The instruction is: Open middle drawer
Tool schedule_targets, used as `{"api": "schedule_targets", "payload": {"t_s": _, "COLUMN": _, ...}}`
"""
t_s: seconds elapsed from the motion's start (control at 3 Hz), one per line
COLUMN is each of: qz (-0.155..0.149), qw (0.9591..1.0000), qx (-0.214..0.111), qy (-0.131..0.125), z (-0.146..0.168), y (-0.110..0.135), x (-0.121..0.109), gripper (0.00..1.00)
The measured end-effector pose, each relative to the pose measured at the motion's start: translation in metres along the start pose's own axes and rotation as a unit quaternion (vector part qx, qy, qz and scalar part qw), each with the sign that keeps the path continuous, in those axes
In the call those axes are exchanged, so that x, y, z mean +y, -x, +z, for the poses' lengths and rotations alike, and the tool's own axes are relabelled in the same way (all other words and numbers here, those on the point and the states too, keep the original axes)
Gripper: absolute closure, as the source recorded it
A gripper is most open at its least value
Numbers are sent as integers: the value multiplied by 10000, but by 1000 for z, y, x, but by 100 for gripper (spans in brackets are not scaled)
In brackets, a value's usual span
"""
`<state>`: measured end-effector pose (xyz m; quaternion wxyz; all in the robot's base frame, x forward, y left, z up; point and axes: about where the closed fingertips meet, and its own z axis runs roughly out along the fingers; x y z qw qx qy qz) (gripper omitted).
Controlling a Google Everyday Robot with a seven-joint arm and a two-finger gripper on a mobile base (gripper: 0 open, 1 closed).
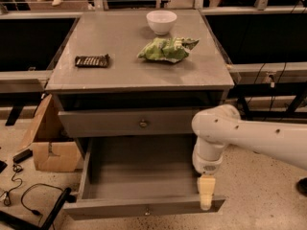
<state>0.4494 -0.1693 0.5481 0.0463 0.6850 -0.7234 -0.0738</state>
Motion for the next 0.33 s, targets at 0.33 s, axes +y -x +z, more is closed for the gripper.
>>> {"api": "schedule_targets", "payload": {"t_s": 0.33, "qz": -134, "qw": 9981, "qx": 479, "qy": -364, "z": -73, "y": 2, "x": 14, "gripper": 0}}
